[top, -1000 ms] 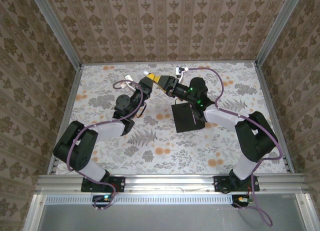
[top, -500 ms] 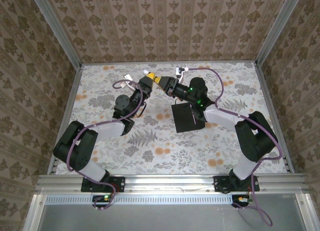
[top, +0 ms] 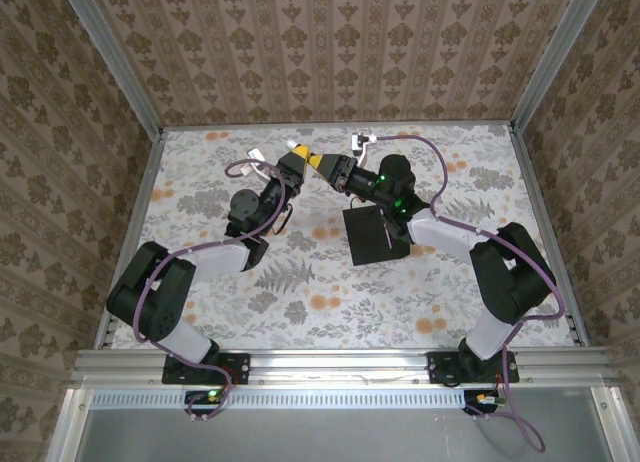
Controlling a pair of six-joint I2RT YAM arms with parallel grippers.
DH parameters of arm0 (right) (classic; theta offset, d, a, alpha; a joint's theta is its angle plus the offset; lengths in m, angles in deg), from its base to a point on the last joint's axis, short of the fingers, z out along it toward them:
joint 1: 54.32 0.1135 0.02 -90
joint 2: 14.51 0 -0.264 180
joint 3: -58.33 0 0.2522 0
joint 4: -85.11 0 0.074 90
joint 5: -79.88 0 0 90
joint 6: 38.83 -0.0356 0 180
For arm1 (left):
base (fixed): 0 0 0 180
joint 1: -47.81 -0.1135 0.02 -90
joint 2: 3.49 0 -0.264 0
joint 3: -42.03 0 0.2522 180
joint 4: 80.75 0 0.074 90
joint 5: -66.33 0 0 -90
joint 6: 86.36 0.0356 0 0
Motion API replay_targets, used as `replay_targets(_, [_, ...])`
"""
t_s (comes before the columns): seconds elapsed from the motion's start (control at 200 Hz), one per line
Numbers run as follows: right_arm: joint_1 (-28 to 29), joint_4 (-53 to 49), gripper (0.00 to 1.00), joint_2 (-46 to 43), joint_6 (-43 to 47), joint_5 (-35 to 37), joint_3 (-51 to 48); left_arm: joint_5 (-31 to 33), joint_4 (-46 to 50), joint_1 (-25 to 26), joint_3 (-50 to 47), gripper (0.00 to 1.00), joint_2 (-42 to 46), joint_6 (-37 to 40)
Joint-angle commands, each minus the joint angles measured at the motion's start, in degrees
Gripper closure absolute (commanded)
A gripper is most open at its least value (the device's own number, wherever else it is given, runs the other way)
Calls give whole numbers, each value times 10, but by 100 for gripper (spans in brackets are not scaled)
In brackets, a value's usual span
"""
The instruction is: Place the letter into the envelope and seal it
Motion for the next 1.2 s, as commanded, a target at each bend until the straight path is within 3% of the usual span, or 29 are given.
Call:
replay_targets(0.0, [-2, 3, 71, -16, 16, 1, 8, -34, 5, -1, 1, 86, -4, 29])
replay_targets(0.19, [-5, -3, 72, -20, 19, 1, 6, -43, 21, -8, 0, 73, 6, 37])
replay_targets(1.195, [-43, -42, 74, -65, 40, -3, -19, -75, 79, -24, 11, 49, 24, 66])
